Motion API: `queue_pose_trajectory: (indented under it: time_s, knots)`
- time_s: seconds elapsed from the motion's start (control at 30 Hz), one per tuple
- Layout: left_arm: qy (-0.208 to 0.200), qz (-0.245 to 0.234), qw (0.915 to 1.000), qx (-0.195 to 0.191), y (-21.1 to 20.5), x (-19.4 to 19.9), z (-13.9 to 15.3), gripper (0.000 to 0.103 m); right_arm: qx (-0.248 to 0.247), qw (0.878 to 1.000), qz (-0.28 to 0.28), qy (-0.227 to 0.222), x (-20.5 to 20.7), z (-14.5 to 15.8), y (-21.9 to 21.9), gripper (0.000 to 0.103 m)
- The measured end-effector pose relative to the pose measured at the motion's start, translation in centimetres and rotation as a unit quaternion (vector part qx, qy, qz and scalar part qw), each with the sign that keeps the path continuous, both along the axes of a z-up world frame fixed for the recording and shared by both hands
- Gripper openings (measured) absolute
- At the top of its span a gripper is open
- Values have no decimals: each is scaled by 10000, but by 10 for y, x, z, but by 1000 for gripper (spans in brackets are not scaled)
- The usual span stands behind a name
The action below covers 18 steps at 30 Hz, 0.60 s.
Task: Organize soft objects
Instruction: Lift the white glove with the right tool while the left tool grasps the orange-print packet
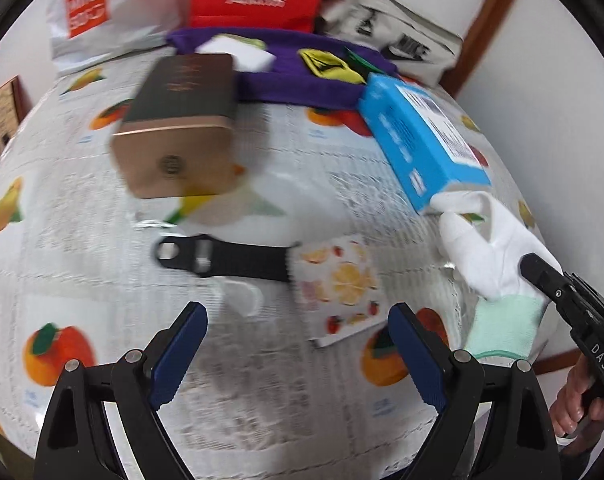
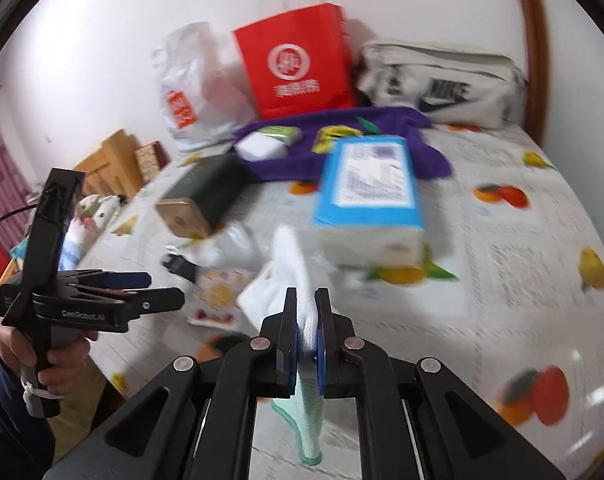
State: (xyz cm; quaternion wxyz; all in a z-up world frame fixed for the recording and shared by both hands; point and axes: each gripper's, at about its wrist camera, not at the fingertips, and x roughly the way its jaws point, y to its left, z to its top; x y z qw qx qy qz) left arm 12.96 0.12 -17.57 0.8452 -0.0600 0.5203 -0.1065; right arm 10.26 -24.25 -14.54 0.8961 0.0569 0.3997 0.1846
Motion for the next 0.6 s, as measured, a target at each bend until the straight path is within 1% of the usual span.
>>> queue_pose_trajectory:
  time_s: [0.13,0.3,0.4,0.43,0.47,0.5,0.53,0.57,0.6]
  knots:
    - [133,-106,9998,142,-21,7,-13,92,-25,9996,-235,131,-4,-11,-22,7]
    - [25,-4,9976,696,-41,14,-18,92,-19,9987,-374,352,0,-31,-33,7]
    - [-78,-29,9946,1033,-52,18,-21,92,69,9985,-352,403,1,-36,-35,7]
    - [-117,-48,9933,1149,-56,18,-23,93,66,9986,-334,405,1,-37,-35,7]
    - [-214,-54,9923,1220,-59,18,-23,94,53,9986,-333,395,2,-38,-34,7]
    - [-235,-48,9924,1206,-61,17,-23,93,40,9987,-337,387,2,-38,-34,7]
    - [-249,-40,9925,1196,-60,17,-22,92,43,9987,-330,390,2,-39,-35,7]
    - [-286,-40,9924,1196,-59,17,-21,87,59,9987,-330,393,2,-39,-35,7]
    - [-333,-63,9922,1198,-59,16,-20,76,92,9986,-335,398,2,-39,-36,7]
